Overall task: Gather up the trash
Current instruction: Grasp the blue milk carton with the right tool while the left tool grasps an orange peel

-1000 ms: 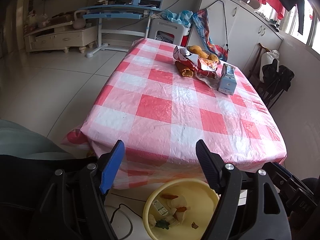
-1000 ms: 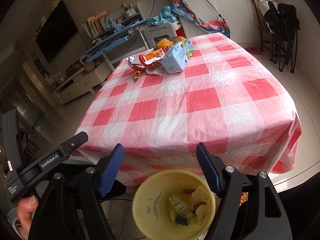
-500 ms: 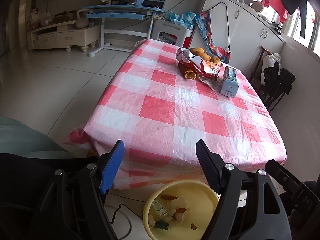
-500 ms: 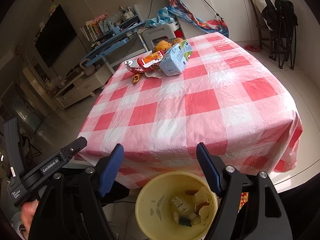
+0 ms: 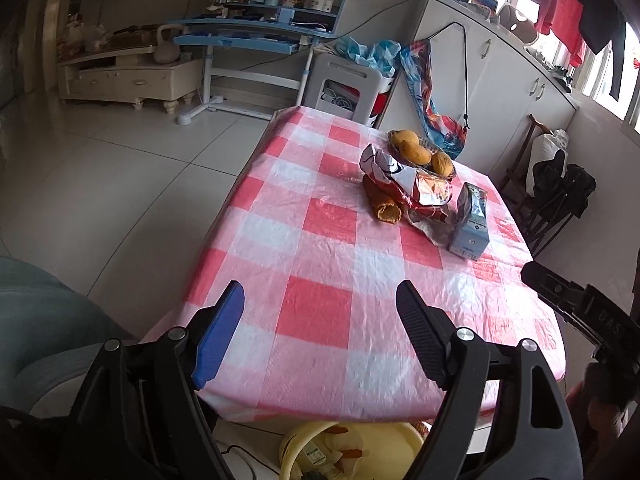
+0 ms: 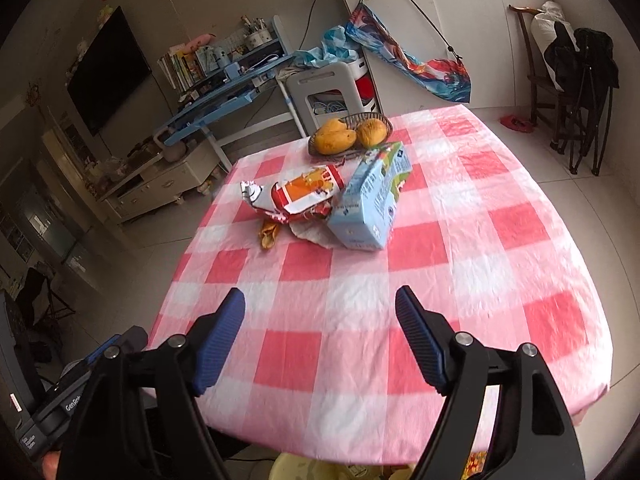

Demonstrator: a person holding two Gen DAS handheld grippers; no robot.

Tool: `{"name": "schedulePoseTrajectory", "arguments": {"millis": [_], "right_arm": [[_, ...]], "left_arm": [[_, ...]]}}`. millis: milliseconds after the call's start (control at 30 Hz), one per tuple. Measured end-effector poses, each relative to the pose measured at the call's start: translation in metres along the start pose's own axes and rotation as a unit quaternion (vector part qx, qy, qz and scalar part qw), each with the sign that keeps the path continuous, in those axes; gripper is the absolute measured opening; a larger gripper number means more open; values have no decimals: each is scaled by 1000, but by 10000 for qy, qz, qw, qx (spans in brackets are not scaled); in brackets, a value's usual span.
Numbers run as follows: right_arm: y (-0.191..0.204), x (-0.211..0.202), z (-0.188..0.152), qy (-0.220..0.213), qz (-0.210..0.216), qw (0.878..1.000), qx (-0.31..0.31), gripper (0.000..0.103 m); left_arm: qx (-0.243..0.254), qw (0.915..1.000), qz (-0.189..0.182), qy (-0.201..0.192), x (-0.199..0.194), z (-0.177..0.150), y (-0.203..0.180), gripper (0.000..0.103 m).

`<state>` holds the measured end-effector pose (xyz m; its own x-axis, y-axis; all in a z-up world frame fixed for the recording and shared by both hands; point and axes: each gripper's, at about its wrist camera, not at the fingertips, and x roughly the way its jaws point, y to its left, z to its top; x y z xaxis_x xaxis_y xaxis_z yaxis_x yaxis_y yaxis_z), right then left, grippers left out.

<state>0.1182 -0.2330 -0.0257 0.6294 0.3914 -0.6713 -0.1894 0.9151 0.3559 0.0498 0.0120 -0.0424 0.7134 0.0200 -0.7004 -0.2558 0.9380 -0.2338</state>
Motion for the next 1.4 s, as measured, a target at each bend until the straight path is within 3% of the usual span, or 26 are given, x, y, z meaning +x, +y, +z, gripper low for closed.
{"name": "schedulePoseTrajectory", "arguments": {"millis": [400, 700, 767, 800, 833, 867, 900, 1000, 1067, 1400], "right_arm": [[-21, 86, 62, 379, -239, 9990, 12, 75], [-44, 116, 69, 697, -183, 9970, 271, 75], [-46, 118, 69, 732, -219, 9967, 276, 74], [-47, 120, 70, 765, -229, 9964, 278, 74], [-48, 122, 70, 792, -204, 9962, 289, 68], [-48, 123, 69, 824, -131, 9961, 301, 61], [-47, 124, 69, 848, -94, 9959, 292, 59], [-41, 121, 69, 833, -110, 9964, 113, 49], [-39, 118, 66, 859, -117, 9962, 52, 37], [-56, 77, 41, 957, 144, 9945, 402, 32]], "left_arm": [[835, 9953, 8, 499, 118, 51, -62, 75], [1185, 9904, 194, 678, 173, 70, -86, 75], [1284, 9894, 224, 632, 177, 71, -89, 72], [1293, 9894, 201, 624, 179, 72, -88, 56], [1272, 9896, 107, 666, 182, 73, -86, 34], [1244, 9895, 1, 732, 185, 74, -84, 23], [1241, 9897, -3, 716, 185, 75, -83, 19], [1238, 9897, -50, 714, 181, 73, -79, 17], [1169, 9902, -80, 757, 174, 68, -73, 16], [442, 9933, -279, 1034, 112, 28, -29, 16]]}}
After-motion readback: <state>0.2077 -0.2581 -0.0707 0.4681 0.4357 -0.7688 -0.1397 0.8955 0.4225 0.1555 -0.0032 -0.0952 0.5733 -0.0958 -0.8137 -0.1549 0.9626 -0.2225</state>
